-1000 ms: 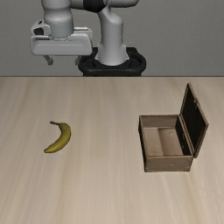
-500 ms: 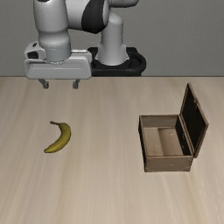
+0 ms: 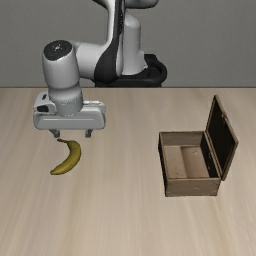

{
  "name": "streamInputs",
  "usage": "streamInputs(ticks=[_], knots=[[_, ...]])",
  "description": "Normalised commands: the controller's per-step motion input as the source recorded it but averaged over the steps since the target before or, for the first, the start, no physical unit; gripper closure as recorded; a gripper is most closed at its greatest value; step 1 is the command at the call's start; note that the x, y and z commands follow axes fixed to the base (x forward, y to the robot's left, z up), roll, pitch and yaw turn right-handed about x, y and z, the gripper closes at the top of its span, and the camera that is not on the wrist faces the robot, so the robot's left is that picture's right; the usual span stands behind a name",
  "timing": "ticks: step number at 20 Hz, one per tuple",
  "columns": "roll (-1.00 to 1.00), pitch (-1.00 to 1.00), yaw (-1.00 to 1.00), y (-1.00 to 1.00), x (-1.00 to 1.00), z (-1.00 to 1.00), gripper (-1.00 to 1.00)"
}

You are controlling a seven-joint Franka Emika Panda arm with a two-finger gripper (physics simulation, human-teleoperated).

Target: Pick up the banana and place it in the box

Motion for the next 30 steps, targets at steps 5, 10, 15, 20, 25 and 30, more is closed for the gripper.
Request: streamInputs(ticks=[5,10,15,20,25,30], knots=[[0.0,0.0,0.0,0.0,0.0,-1.0,-1.0],[0.0,0.0,0.0,0.0,0.0,-0.8,1.0],[0.0,0.0,0.0,0.0,0.0,0.0,1.0],[0.0,0.0,0.0,0.0,0.0,0.2,1.0],[0.0,0.0,0.0,0.0,0.0,0.6,1.0],[0.0,0.0,0.0,0.0,0.0,1.0,1.0]])
